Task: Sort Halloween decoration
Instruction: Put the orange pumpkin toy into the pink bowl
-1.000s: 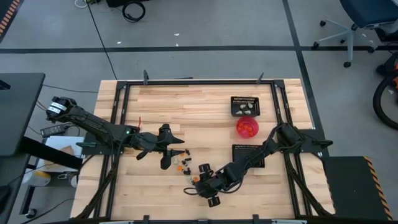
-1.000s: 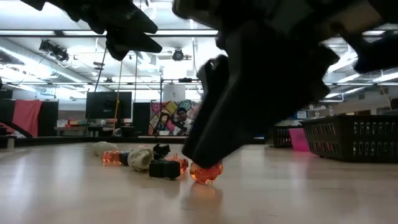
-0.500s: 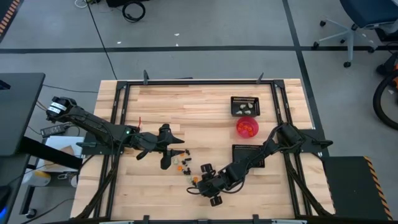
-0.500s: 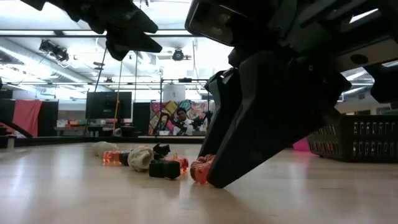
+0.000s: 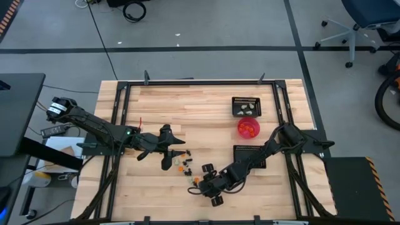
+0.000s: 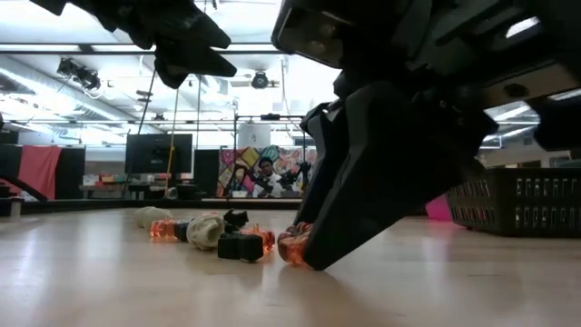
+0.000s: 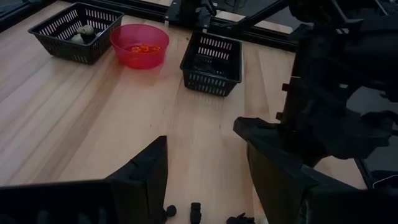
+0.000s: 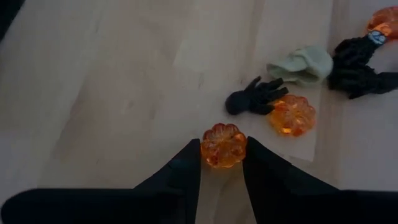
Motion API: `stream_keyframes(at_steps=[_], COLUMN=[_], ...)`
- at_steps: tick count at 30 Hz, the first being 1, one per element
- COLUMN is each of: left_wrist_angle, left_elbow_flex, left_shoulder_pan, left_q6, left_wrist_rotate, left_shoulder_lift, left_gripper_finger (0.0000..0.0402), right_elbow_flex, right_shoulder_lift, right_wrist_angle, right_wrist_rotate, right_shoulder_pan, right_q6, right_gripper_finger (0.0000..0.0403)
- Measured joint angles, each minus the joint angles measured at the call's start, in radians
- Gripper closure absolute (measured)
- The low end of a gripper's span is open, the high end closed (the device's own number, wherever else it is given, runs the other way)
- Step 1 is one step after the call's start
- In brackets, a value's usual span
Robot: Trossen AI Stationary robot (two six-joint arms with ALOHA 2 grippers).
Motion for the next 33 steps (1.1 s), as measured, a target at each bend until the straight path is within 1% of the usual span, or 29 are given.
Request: stream_keyframes(at_steps=[6, 18, 24, 33], left_wrist_angle=[0.0, -0.001, -0.001, -0.001], left_elbow_flex=[0.0, 0.0, 0.0, 0.0], left_shoulder_pan=[0.0, 0.0, 0.0, 0.0], left_q6=[0.0, 0.001, 0.0, 0.001], left_wrist_rotate=[0.0, 0.0, 0.001, 0.001], left_shoulder_lift=[0.0, 0.0, 0.0, 0.0], left_gripper_finger=[0.0209, 0.0209, 0.0209, 0.0209], right_elbow_flex=[0.0, 0.0, 0.001, 0.001], right_shoulder_lift=[-0.033, -0.123, -0.182, -0.266], right_wrist_angle=[-0.045, -0.198, -0.302, -0.404], right_wrist_rotate=[0.047, 0.125, 0.146, 0.174], right_shoulder_pan=[-0.008, -0.016, -0.024, -0.04], right_q6=[-0.007, 0.001, 0.002, 0.013], right_gripper_finger=[0.0288, 0.0288, 0.0288, 0.0289])
